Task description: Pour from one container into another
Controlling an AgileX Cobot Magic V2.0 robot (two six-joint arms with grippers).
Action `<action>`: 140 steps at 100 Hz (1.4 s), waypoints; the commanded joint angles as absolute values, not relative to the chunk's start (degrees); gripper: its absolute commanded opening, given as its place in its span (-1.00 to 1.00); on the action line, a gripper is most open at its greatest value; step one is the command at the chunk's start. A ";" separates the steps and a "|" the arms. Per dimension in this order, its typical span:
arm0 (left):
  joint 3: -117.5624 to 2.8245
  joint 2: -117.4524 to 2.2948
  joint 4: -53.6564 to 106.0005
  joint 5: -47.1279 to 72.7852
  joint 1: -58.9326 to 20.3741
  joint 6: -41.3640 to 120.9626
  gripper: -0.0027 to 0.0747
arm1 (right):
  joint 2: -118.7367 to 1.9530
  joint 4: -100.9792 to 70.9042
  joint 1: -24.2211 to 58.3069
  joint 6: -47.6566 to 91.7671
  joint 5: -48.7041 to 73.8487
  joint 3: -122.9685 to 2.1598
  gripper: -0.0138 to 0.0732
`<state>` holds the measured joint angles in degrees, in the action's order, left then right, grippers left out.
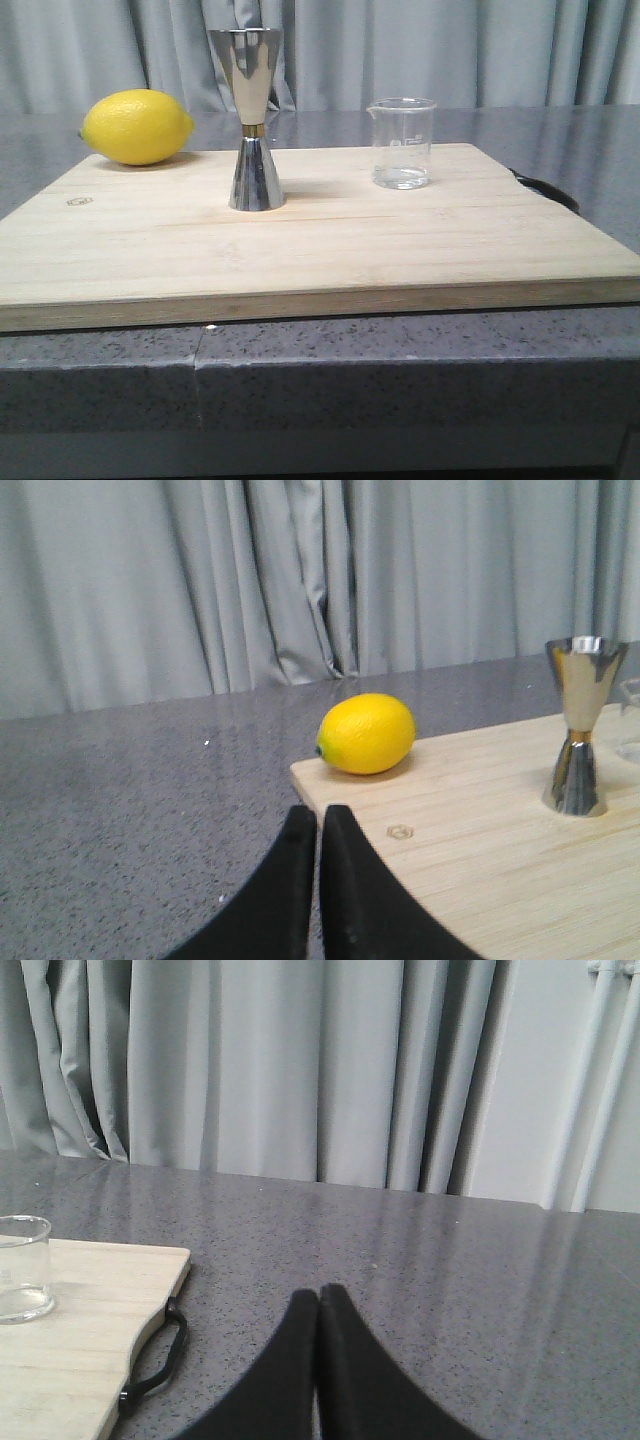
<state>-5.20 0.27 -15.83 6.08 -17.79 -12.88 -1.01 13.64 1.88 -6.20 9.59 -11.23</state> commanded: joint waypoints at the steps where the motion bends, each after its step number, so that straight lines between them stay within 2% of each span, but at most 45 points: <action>1: -4.70 1.82 -11.85 -0.87 -15.18 -10.19 -0.98 | -1.65 13.81 1.47 -5.52 4.94 -12.68 -0.84; 22: 0.63 1.82 -7.92 -11.93 -9.65 -10.19 -0.98 | -1.65 13.81 1.47 -5.52 4.94 -12.68 -0.84; 40: 0.52 1.82 -7.04 -9.64 -7.64 -10.19 -0.98 | -1.65 13.81 1.47 -5.52 4.94 -12.68 -0.84; 140: 0.52 1.82 -7.04 -8.05 -7.64 -10.19 -0.98 | -1.65 13.81 1.47 -5.52 4.94 -12.68 -0.84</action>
